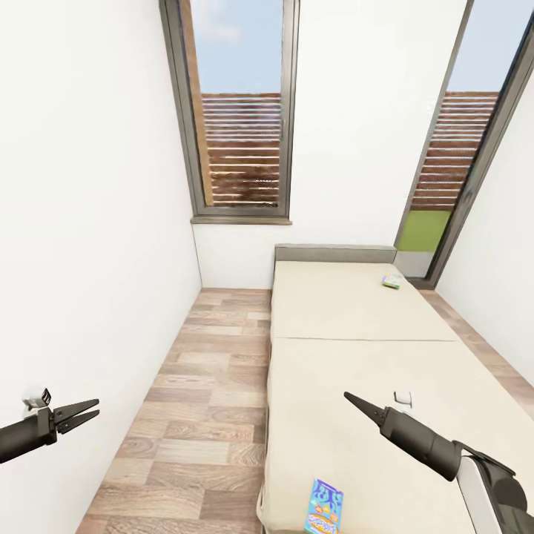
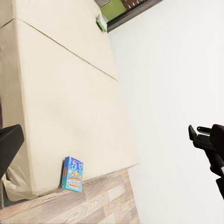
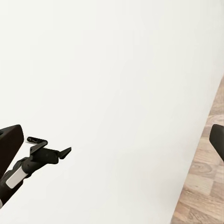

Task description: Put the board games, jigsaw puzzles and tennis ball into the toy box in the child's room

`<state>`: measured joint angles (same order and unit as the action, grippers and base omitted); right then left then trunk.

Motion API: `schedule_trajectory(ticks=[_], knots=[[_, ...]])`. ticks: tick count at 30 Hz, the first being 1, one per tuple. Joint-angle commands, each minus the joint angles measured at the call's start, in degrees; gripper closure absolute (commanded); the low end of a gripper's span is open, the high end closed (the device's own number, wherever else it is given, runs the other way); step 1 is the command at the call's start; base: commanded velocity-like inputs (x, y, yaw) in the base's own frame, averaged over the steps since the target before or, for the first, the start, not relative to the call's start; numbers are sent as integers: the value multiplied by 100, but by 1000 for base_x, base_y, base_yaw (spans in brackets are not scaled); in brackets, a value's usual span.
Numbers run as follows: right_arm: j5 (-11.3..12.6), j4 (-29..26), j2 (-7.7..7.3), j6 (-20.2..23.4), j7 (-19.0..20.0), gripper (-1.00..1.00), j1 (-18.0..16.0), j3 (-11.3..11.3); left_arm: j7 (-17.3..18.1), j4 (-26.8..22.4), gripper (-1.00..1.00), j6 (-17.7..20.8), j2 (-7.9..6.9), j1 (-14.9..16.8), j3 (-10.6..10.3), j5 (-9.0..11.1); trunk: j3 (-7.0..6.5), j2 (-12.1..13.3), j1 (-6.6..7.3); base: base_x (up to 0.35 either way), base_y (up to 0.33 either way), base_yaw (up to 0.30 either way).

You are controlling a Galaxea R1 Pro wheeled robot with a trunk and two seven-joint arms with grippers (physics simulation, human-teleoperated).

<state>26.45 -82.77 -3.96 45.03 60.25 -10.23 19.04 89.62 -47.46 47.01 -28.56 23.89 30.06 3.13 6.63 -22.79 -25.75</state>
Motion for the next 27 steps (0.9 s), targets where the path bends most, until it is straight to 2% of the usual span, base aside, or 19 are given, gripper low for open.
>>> schedule_trajectory(ticks=[1,6,12,27], knots=[[16,1,2,33,-7,-100,-5,3,24,0,-100,59,-1,4,0,-6,12,-12,-4,1,8,0],[13,5,7,34,-256,-100,-5,-5,16,-1,-100,50,-1,6,-8,-12,12,-12,-4,0,4,0],[22,6,16,47,-964,-100,-5,-35,5,-7,-100,46,5,5,-34,-21,12,-12,-4,0,0,0],[11,27,8,126,-1914,-100,-13,-68,0,-60,-100,55,14,8,-67,-23,12,-12,-4,0,0,0]])
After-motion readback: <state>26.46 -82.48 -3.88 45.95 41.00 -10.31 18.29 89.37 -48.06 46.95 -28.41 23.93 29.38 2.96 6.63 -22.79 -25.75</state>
